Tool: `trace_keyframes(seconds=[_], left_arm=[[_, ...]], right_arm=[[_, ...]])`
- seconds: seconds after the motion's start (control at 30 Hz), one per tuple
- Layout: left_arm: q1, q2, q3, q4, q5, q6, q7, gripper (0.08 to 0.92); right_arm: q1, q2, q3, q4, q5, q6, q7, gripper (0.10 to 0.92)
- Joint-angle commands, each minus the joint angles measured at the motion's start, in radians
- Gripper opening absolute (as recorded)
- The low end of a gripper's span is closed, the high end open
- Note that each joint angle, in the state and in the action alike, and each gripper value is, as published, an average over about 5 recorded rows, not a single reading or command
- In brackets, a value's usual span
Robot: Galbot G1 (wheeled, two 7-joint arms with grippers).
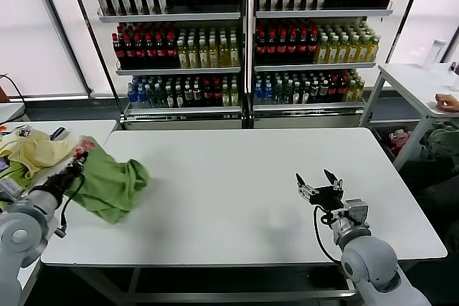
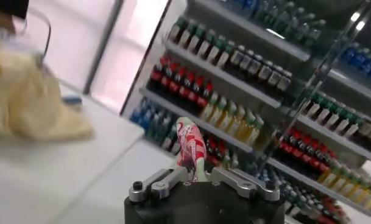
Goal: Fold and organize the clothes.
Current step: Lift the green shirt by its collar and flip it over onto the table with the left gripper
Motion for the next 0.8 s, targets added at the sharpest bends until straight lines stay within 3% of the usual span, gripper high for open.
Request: trace_keyframes(seconds=[0.03,0.17,0.33,0.47,0.8], left_arm=[[-0.001,-0.046,0.342,-0.087,0.747,-0.03,-0.001,0.128],[-0.024,-0.172,0.582,0.001,1.091,-0.051,0.001,0.128],[-0.023,-0.28,0.729,0.014,1.308,-0.011,-0.018,0.128],[-0.067,-0.352,0.818,0.043,1.317,0.056,-0.043,0.128],[-0.229,-0.455,0.927,0.176,1.143,0.102,-0.091,0.128]], right_arm=[[-0.015,0.004,0.012,0.022,-0.002,0.001,0.0,0.823],[-0.026,0.004,0.03,0.036,-0.002,0.001,0.0,0.823],[-0.039,0.002,0.057,0.055,0.002,0.0,0.0,0.823],[-0.041,0.009,0.062,0.06,0.0,-0.002,0.001,0.823],[-0.036,0.008,0.065,0.056,-0.002,-0.002,-0.003,0.823]])
